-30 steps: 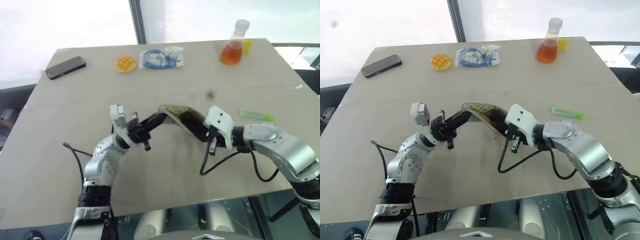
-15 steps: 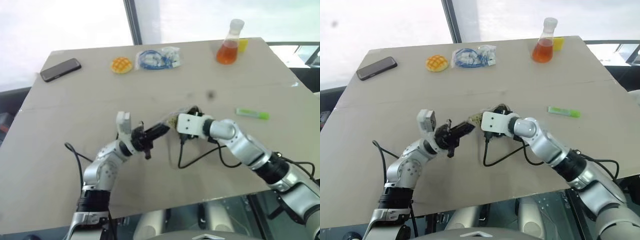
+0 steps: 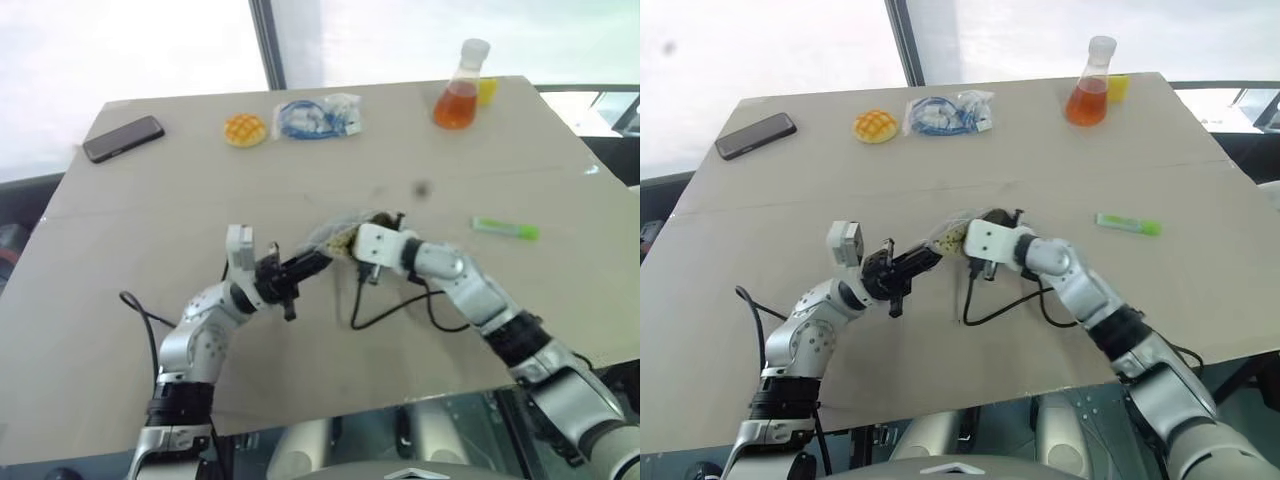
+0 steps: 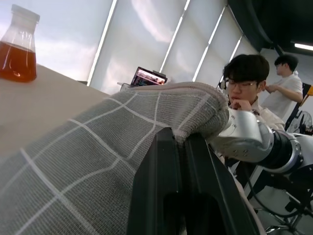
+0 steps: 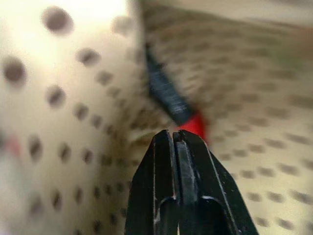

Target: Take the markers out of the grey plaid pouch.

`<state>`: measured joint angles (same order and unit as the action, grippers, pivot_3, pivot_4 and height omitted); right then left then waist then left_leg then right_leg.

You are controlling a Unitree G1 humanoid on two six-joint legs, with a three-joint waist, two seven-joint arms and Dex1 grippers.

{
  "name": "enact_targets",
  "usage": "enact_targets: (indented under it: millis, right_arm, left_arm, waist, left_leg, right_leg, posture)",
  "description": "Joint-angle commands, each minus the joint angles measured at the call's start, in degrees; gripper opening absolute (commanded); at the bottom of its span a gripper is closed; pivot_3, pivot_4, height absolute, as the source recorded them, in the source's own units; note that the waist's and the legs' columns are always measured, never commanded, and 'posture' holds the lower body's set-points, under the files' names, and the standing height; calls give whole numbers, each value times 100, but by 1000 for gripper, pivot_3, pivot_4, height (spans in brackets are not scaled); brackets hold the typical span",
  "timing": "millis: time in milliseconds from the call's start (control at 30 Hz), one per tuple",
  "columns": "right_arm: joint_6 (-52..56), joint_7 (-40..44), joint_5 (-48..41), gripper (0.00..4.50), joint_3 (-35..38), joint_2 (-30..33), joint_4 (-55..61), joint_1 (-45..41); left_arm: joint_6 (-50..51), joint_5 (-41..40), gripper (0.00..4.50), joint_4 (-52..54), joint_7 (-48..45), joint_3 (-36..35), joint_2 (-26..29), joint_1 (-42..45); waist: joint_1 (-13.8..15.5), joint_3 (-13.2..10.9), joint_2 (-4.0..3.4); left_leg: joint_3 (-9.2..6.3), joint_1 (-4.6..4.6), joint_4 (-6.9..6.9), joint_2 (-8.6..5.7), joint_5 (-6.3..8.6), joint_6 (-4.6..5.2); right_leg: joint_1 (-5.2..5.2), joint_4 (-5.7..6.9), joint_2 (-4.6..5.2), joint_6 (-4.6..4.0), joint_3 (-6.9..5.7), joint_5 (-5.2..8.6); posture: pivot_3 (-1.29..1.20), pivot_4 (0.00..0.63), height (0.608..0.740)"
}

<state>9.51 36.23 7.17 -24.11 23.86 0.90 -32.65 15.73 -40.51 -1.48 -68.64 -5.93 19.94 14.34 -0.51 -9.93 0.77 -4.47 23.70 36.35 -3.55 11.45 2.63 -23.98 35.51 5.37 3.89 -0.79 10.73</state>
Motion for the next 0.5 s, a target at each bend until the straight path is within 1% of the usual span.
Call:
enact_targets:
  millis: [33,133,200,367,467,500]
  right_arm:
    - [810,505,-666,93,657,343,1476,247]
    - [1313,755,-920,93,888,656,2111,450]
    - [1634,733,-1055,93,976,650,2267,477]
    - [1937,746,-1097,93,829,591,2233,347]
    - [1963,727,-935,803,607,556,2101,257]
    - [2026,748,-921,1162,568,573,2099,246]
  left_arm:
    - [-272,100,0,-249,-82,-103,23,159]
    - [-268,29,0,-423,-115,-189,26,236]
    - [-122,-107,0,-457,-146,-226,29,283]
    - [303,-383,0,-361,-211,-217,62,364]
    - [935,-802,0,-47,-308,-118,98,332]
    - [1185,-962,0,62,-362,-88,137,310]
  waist:
    - [-8,0,0]
    - [-19,0,0]
    - [-26,0,0]
    - [-9,0,1]
    - [-11,-1,1]
    - [-13,-1,2]
  left_leg:
    - [0,0,0,2,0,0]
    - [2,-1,-1,4,1,1]
    - [3,0,-1,7,1,1]
    - [2,0,1,8,1,1]
    - [3,2,2,6,1,1]
    - [3,4,2,6,1,1]
  right_leg:
    - [-1,0,0,0,-1,0]
    - [0,-1,-1,2,0,2]
    - [0,-2,-1,8,0,9]
    - [1,-1,1,-4,-2,22]
    - [1,-2,3,-12,-2,14]
    - [-1,-2,3,-13,-2,13]
  posture:
    - [0,150,740]
    - [0,150,740]
    - [0,150,740]
    - [0,150,740]
    - [0,150,740]
    - [0,150,740]
